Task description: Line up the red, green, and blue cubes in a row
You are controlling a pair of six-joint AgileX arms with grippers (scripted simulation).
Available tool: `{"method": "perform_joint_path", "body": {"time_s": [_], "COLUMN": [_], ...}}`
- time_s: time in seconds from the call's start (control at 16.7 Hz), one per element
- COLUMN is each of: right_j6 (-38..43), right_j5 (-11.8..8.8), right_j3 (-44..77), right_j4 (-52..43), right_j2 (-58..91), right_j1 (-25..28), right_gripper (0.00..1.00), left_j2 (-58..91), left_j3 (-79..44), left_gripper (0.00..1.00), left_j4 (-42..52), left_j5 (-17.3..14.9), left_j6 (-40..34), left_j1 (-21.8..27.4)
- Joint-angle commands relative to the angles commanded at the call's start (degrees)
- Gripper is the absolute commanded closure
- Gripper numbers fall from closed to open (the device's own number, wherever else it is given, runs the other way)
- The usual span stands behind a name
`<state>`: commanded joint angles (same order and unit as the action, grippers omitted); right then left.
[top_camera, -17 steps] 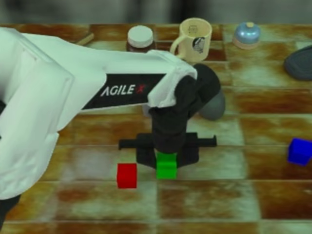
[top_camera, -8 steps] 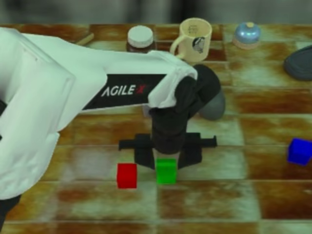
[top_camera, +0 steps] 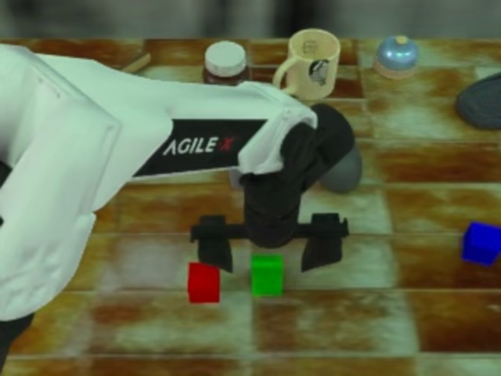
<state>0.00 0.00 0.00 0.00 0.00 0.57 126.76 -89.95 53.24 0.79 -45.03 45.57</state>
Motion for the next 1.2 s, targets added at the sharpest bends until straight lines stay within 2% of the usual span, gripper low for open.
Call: {"method": "perform_joint_path", "body": {"time_s": [0.36,0.78,1.2], "right_j6": [0.0,0.0,-1.2], "right_j5": [0.0,0.0,-0.1], "right_j3": [0.0,0.0,1.4], "right_j4": [0.0,0.0,-1.0], "right_j2": [0.0,0.0,1.4], "right_j1": [0.0,0.0,0.2], "right_gripper": [0.00,0.00,0.00], "left_j2": [-0.3,-4.3,-6.0], "left_j3": [-0.8,-9.1,-7.7], "left_gripper": [0.00,0.00,0.00], "left_j4": [1.0,13.5,12.6], "left_j5": [0.0,0.0,0.1], "left_j6": [0.0,-0.3,0.2], "left_j1": [-0.1,-1.0,-1.4]}}
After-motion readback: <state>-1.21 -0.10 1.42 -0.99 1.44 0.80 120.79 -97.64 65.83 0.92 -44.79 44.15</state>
